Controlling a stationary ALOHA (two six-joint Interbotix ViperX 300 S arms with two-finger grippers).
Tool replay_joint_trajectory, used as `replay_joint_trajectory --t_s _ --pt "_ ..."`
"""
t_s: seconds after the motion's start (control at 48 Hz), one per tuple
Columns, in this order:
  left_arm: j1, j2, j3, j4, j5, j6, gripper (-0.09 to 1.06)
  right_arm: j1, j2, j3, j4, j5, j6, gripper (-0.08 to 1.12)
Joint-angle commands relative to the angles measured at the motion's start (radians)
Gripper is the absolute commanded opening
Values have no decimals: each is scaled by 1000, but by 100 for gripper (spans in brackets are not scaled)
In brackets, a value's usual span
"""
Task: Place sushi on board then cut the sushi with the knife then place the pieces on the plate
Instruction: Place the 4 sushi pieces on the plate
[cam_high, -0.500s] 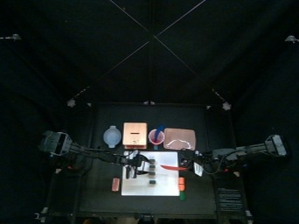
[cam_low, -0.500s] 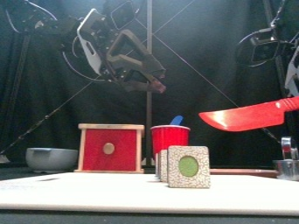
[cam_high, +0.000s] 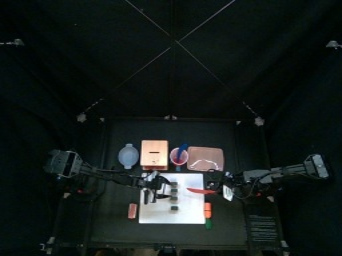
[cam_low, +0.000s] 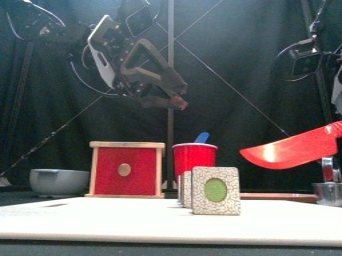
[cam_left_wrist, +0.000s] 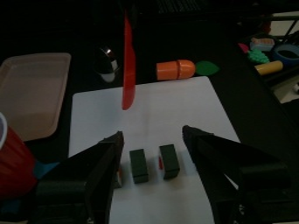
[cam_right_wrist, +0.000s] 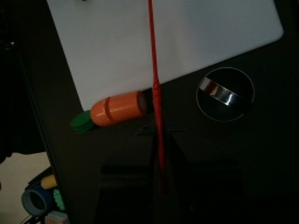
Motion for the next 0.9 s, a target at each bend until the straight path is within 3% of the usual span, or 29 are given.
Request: replay_joint_trajectory --t_s 0.021,0.146,0.438,0.646,0.896 --pt "5 -12 -5 3 -17 3 90 0 0 -15 -2 0 2 52" --pt "6 -21 8 3 -41 3 90 2 0 -28 -5 18 3 52" --pt "15 -38 52 2 -167 3 90 -2 -2 -40 -3 63 8 55" --pt "20 -40 61 0 -179 2 90 -5 -2 -41 -8 64 14 69" --pt "20 -40 66 2 -189 3 90 -5 0 -72 -15 67 14 72"
